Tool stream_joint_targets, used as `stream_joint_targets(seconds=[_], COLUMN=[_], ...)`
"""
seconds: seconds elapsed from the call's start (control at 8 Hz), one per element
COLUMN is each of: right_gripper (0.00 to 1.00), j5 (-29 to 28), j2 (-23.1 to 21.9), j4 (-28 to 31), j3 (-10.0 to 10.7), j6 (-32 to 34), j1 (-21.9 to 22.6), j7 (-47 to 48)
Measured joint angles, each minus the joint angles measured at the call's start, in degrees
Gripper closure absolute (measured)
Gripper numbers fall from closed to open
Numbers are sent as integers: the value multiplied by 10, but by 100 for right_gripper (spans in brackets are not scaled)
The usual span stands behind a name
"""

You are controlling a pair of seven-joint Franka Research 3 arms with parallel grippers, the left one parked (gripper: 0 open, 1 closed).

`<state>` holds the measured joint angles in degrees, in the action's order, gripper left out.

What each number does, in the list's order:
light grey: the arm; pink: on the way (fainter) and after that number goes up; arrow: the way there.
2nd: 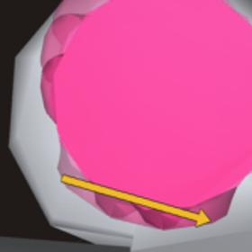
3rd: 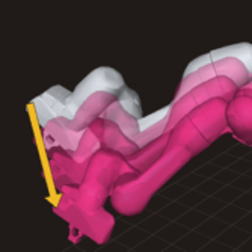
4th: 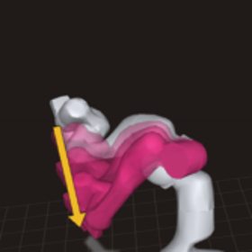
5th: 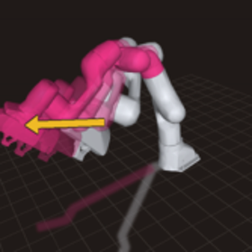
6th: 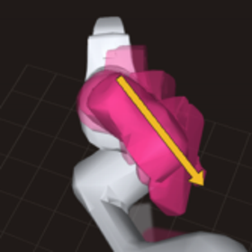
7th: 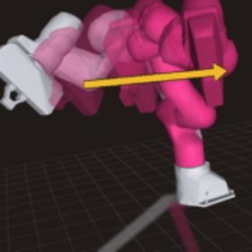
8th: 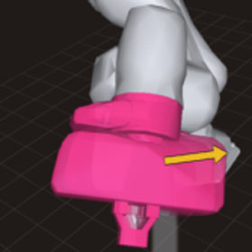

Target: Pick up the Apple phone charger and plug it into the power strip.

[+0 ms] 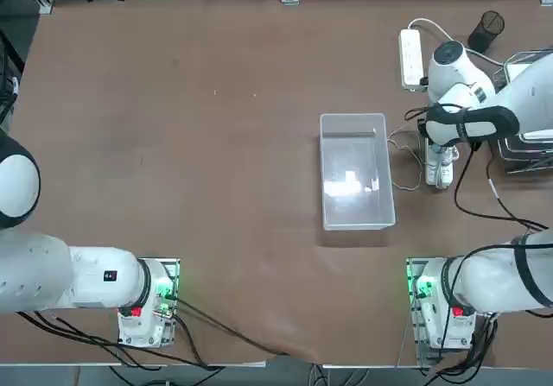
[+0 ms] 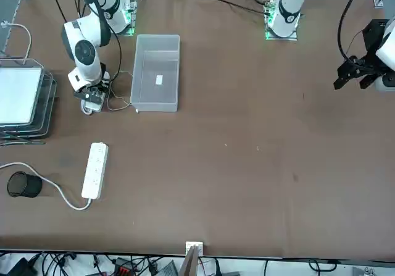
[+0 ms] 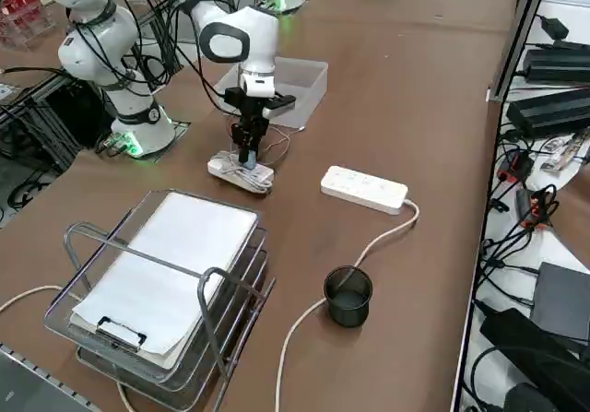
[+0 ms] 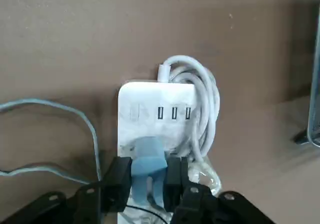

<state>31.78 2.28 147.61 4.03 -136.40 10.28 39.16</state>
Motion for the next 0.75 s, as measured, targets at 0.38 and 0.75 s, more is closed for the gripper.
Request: stream_joint_targets(seconds=[0.38,0.75], right_gripper=[63,63], j5=[0,0], j2=[-16,-33], j4=[-1,-9], j3=[-1,-2], j6=[14,35], j1=[5,11], j7=[-2,-2])
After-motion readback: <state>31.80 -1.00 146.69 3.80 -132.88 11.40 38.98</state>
